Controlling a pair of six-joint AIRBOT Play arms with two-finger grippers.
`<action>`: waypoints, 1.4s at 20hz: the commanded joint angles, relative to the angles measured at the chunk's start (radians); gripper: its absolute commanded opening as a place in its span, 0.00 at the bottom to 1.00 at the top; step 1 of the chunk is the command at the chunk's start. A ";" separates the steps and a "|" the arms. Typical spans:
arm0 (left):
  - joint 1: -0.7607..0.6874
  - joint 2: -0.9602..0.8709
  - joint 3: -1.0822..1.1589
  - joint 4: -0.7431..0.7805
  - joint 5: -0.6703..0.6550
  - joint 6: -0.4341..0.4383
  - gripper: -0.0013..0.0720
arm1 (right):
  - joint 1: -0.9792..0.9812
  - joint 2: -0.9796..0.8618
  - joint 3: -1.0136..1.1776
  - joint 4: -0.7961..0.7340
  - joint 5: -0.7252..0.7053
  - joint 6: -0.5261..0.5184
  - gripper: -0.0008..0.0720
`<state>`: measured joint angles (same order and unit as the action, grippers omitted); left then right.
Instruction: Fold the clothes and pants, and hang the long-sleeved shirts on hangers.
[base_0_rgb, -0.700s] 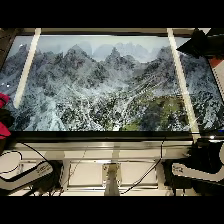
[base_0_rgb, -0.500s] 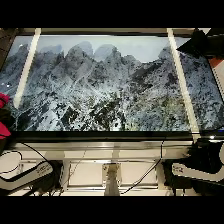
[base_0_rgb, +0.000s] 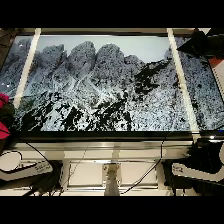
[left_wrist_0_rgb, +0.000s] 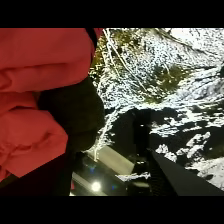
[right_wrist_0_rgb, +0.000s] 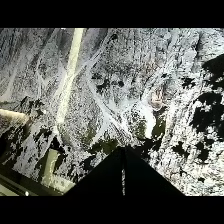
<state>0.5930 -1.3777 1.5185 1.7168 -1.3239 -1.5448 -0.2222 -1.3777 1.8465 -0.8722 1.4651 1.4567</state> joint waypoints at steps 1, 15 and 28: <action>0.033 -0.076 0.000 0.026 0.037 0.001 0.74 | 0.000 0.000 0.001 -0.001 -0.001 -0.008 0.04; 0.058 -0.150 0.000 0.309 0.198 0.095 0.74 | 0.000 0.000 0.001 0.016 -0.045 0.011 0.04; 0.127 -0.207 -0.006 0.141 0.243 0.094 0.91 | 0.005 0.000 0.001 0.067 -0.051 0.019 0.04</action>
<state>0.7166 -1.5764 1.5127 1.8706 -1.1431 -1.4506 -0.2184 -1.3777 1.8465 -0.8108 1.4132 1.4746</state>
